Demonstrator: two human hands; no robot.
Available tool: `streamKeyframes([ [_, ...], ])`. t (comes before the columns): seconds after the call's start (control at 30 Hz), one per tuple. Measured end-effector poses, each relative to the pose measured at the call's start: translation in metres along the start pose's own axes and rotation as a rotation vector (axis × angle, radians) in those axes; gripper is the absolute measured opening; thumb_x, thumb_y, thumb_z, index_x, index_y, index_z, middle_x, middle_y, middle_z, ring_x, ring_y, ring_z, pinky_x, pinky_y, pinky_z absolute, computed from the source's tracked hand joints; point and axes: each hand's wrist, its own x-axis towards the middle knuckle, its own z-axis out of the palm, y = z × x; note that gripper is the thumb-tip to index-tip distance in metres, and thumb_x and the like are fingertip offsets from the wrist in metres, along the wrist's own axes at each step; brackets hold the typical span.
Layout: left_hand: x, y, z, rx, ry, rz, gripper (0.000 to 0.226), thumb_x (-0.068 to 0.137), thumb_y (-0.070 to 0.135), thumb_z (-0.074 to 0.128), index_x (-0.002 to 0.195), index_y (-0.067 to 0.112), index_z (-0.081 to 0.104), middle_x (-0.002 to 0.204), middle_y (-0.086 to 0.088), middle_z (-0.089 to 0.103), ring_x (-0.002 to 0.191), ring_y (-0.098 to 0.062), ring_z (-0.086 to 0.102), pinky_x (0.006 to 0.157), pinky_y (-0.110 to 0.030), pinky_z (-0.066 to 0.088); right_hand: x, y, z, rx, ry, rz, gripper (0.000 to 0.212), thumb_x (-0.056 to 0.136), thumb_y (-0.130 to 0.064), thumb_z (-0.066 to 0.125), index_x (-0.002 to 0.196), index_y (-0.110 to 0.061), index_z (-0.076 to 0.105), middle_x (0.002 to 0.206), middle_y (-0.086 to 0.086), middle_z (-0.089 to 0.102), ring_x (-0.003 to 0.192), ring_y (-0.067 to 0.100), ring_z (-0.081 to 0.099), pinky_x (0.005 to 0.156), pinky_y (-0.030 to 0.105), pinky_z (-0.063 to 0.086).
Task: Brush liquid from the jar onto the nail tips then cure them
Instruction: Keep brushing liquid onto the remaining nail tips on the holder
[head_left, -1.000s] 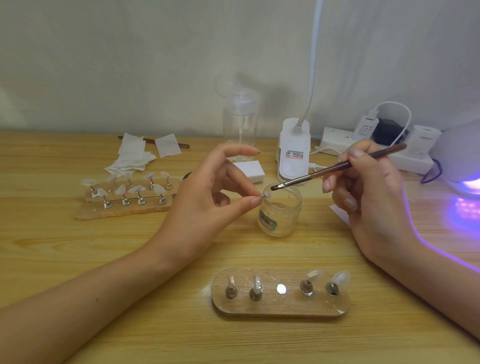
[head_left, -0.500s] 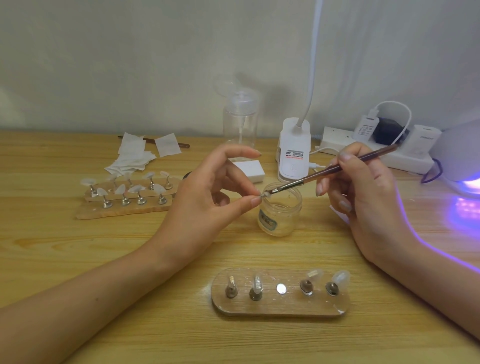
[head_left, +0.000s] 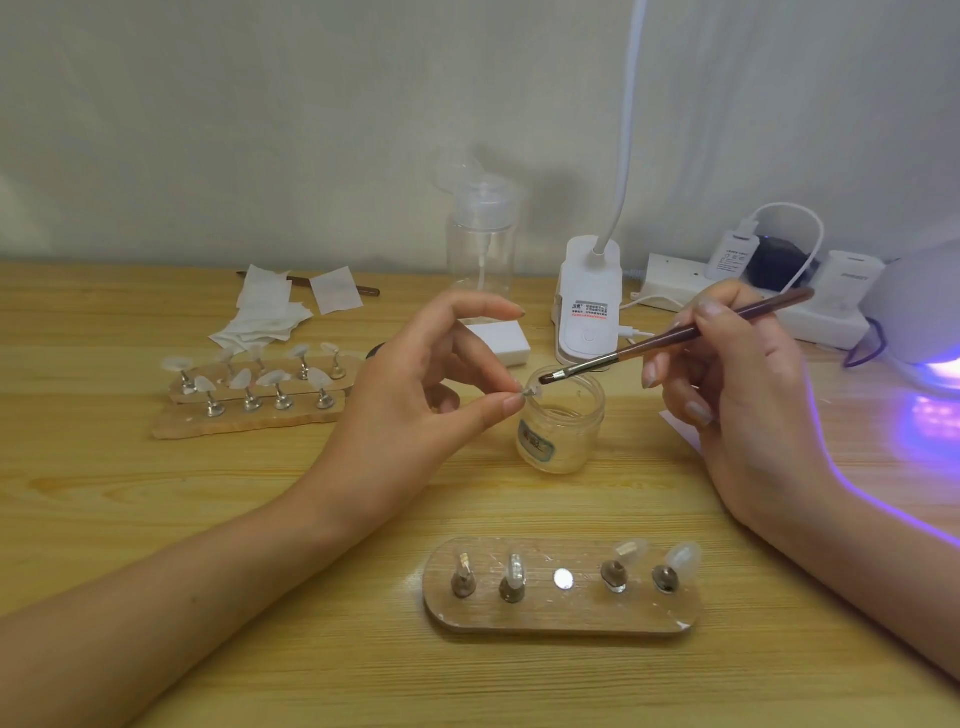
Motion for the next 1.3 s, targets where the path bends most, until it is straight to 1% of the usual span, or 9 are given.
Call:
streamKeyframes([
  [0.13, 0.0001, -0.0002, -0.0003, 0.003, -0.001, 0.003, 0.048, 0.085, 0.003, 0.076, 0.123, 0.026, 0.059, 0.084, 0.004, 0.070, 0.086, -0.012, 0.069, 0.059, -0.036, 0.046, -0.0004, -0.0004, 0.0007, -0.015, -0.048, 0.005, 0.025, 0.101, -0.018, 0.041, 0.078, -0.021, 0.049, 0.061, 0.007, 0.062, 0.039, 0.011, 0.028, 0.040, 0.020, 0.023],
  [0.27, -0.0001, 0.0003, -0.0003, 0.005, 0.001, 0.000, 0.049, 0.085, 0.003, 0.076, 0.123, 0.026, 0.059, 0.083, 0.004, 0.070, 0.086, -0.011, 0.069, 0.061, -0.038, 0.047, 0.0002, 0.0003, -0.0007, -0.028, 0.015, 0.033, 0.030, 0.104, -0.015, 0.040, 0.076, -0.022, 0.049, 0.059, 0.006, 0.061, 0.039, 0.011, 0.026, 0.043, 0.026, 0.017],
  [0.43, 0.0002, 0.0010, 0.0000, 0.004, 0.006, -0.007, 0.049, 0.084, 0.004, 0.077, 0.124, 0.026, 0.058, 0.083, 0.004, 0.070, 0.086, -0.012, 0.069, 0.062, -0.040, 0.047, -0.0011, -0.0011, 0.0013, -0.008, -0.047, -0.005, 0.024, 0.099, -0.020, 0.042, 0.076, -0.022, 0.049, 0.060, 0.006, 0.062, 0.038, 0.010, 0.027, 0.039, 0.020, 0.022],
  [0.6, 0.0002, 0.0012, 0.0003, 0.006, 0.008, -0.012, 0.049, 0.084, 0.003, 0.077, 0.124, 0.026, 0.058, 0.083, 0.004, 0.070, 0.086, -0.011, 0.070, 0.062, -0.042, 0.048, -0.0005, 0.0000, 0.0002, -0.022, 0.011, 0.013, 0.029, 0.104, -0.014, 0.039, 0.077, -0.021, 0.049, 0.058, 0.006, 0.061, 0.038, 0.010, 0.026, 0.041, 0.024, 0.018],
  [0.77, -0.0001, 0.0013, -0.0002, 0.005, 0.010, -0.017, 0.049, 0.084, 0.004, 0.077, 0.124, 0.026, 0.058, 0.083, 0.004, 0.070, 0.086, -0.012, 0.070, 0.063, -0.043, 0.048, -0.0021, -0.0018, 0.0012, 0.018, -0.055, -0.018, 0.021, 0.098, -0.021, 0.042, 0.078, -0.021, 0.049, 0.060, 0.006, 0.062, 0.038, 0.010, 0.028, 0.039, 0.018, 0.024],
  [0.9, 0.0001, 0.0016, 0.0004, 0.006, 0.010, -0.019, 0.049, 0.084, 0.005, 0.077, 0.124, 0.026, 0.058, 0.083, 0.004, 0.070, 0.086, -0.012, 0.070, 0.064, -0.044, 0.047, -0.0009, -0.0002, 0.0010, -0.039, 0.005, 0.027, 0.032, 0.103, -0.016, 0.042, 0.074, -0.024, 0.052, 0.060, 0.008, 0.061, 0.038, 0.011, 0.027, 0.041, 0.023, 0.018],
  [0.97, 0.0001, 0.0017, 0.0009, 0.001, 0.010, -0.021, 0.049, 0.084, 0.004, 0.077, 0.123, 0.026, 0.058, 0.082, 0.004, 0.069, 0.086, -0.012, 0.070, 0.063, -0.043, 0.046, -0.0012, -0.0007, 0.0003, -0.001, 0.016, 0.017, 0.029, 0.101, -0.018, 0.043, 0.075, -0.024, 0.051, 0.059, 0.007, 0.061, 0.038, 0.011, 0.026, 0.042, 0.026, 0.017],
  [1.13, 0.0001, 0.0012, 0.0007, -0.008, 0.010, -0.024, 0.048, 0.084, 0.003, 0.076, 0.123, 0.025, 0.059, 0.082, 0.004, 0.069, 0.084, -0.010, 0.069, 0.061, -0.042, 0.045, -0.0011, -0.0006, 0.0002, 0.036, -0.051, 0.015, 0.024, 0.098, -0.022, 0.043, 0.076, -0.025, 0.051, 0.060, 0.007, 0.062, 0.038, 0.010, 0.028, 0.039, 0.019, 0.024],
  [1.3, -0.0001, 0.0009, 0.0006, 0.000, 0.008, -0.021, 0.048, 0.084, 0.003, 0.076, 0.123, 0.027, 0.058, 0.082, 0.006, 0.069, 0.087, -0.012, 0.070, 0.063, -0.043, 0.046, -0.0001, 0.0012, -0.0007, -0.021, 0.010, 0.040, 0.028, 0.099, -0.021, 0.044, 0.073, -0.026, 0.053, 0.060, 0.007, 0.061, 0.038, 0.011, 0.027, 0.040, 0.026, 0.016],
])
